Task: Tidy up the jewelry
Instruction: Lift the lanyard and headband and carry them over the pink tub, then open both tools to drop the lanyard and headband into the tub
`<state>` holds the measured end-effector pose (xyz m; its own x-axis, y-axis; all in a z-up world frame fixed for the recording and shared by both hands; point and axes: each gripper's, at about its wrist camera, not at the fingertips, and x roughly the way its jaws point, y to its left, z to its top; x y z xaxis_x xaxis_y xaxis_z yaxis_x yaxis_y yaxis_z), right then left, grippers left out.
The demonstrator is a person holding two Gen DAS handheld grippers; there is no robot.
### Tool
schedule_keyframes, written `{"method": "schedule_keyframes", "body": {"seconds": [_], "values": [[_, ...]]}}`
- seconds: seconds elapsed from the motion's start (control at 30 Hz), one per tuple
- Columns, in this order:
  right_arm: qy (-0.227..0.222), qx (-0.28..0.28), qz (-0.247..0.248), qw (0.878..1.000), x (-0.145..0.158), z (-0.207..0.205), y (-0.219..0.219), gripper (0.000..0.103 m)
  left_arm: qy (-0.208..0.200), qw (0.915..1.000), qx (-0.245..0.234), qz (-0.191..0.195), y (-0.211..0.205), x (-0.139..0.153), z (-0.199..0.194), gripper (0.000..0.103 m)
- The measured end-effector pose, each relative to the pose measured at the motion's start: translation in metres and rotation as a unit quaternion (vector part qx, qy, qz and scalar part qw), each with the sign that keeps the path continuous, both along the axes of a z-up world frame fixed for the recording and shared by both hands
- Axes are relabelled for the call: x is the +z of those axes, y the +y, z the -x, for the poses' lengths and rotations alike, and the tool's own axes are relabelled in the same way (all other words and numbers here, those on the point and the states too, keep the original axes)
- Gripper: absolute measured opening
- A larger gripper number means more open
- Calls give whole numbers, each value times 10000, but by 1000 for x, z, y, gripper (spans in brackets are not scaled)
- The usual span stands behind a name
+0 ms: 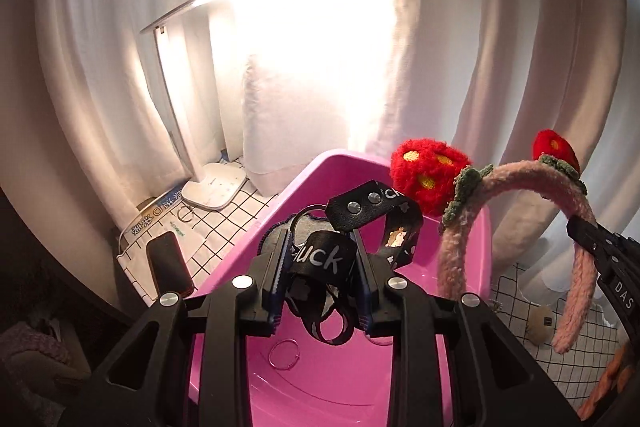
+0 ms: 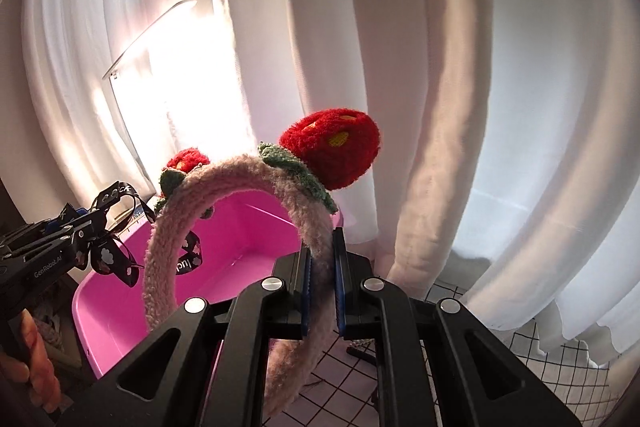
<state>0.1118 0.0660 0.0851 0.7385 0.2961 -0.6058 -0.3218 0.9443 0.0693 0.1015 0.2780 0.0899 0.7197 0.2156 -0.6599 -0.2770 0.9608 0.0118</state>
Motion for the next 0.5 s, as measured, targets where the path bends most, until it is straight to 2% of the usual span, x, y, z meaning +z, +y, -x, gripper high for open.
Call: {"method": "schedule_keyframes", "body": {"seconds": [0.13,0.3,0.4,0.47,0.5], "values": [[327,176,367,9986,-23,-20,41,9,501,9984,216,148,31,-40,-9,28],[626,346,820,9941,-53,-34,79,10,890,9954,324,123,48,-67,-19,30],[772,401,983,9914,-64,-43,96,11,1054,9939,316,84,52,-75,-26,34],[864,421,1102,9893,-69,-48,103,12,1124,9932,287,73,52,-77,-29,43],[913,437,1128,9884,-69,-50,105,19,1146,9930,292,40,52,-78,-30,48]]}}
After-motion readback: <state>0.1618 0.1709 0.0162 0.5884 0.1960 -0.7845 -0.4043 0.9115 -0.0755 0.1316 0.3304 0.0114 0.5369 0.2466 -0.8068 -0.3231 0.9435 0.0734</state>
